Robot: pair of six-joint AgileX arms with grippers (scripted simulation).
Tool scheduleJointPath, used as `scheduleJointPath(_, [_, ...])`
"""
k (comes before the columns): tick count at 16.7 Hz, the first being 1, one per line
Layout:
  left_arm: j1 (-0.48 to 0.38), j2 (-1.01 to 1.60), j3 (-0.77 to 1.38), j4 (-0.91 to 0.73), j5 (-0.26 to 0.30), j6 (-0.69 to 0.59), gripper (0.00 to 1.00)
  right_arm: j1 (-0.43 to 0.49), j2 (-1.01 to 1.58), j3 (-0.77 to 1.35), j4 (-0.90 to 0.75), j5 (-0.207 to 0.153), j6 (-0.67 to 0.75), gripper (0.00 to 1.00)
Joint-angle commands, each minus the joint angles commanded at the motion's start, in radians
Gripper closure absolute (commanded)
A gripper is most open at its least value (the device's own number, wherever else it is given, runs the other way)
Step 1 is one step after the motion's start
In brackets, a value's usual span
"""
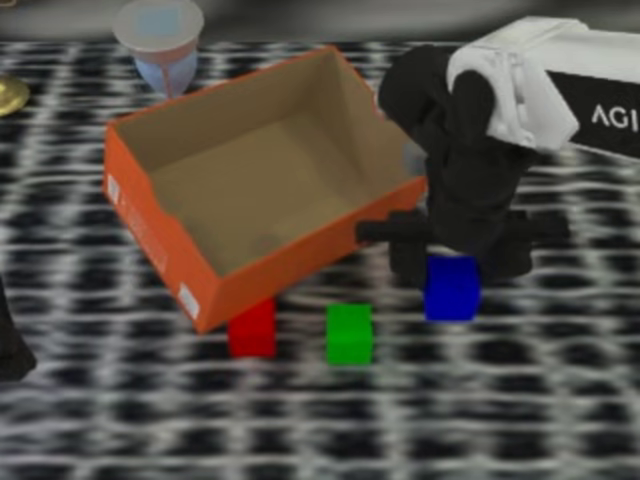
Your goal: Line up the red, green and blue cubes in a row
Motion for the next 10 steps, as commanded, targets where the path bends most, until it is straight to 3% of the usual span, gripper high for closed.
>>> scheduleJointPath(5, [0.000,0.000,0.000,0.000,0.000,0.000,0.00,0.009,0.043,-0.118,0.170,0.006,0.009,1.00])
scheduleJointPath(9, [0.000,0.000,0.000,0.000,0.000,0.000,0.00,0.010,0.048,-0.127,0.181,0.007,0.010,1.00])
scheduleJointPath(10, [0.000,0.000,0.000,0.000,0.000,0.000,0.00,0.010,0.048,-0.127,0.181,0.007,0.010,0.92])
